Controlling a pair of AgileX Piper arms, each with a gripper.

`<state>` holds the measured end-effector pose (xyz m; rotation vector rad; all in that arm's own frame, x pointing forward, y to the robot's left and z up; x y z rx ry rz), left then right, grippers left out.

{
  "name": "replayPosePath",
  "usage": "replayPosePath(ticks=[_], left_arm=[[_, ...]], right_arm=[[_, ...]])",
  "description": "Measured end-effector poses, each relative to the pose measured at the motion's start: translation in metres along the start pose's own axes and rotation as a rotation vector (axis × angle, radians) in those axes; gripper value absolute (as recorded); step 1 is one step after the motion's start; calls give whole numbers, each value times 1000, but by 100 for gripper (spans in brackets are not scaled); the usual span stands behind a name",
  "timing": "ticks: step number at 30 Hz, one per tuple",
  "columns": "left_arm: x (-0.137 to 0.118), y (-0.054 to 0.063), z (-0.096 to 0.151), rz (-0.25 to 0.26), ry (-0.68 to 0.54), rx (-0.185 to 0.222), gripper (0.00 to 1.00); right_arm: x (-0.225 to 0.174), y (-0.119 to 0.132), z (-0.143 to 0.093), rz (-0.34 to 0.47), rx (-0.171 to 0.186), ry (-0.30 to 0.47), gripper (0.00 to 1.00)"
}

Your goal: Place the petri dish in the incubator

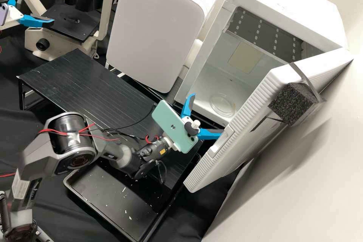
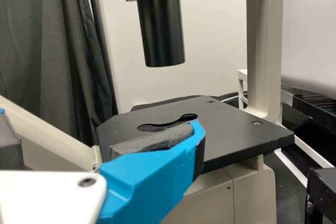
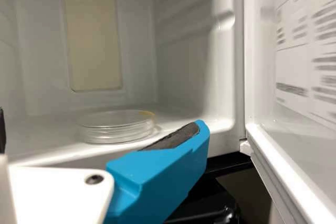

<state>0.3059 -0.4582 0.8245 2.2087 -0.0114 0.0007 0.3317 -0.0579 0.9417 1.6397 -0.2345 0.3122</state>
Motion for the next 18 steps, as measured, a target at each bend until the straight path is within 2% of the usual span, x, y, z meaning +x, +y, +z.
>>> replayPosePath(ticks=[2,9,18], left_arm=[[0,0,0,0,0,0,100],[0,0,0,0,0,0,100],[0,0,0,0,0,0,100]], right_arm=[[-19,-1,-3,-16,18,-9,100],[-95,-13,-32,-44,36,-72,100],[-172,-45,-65,-152,83,-32,100]])
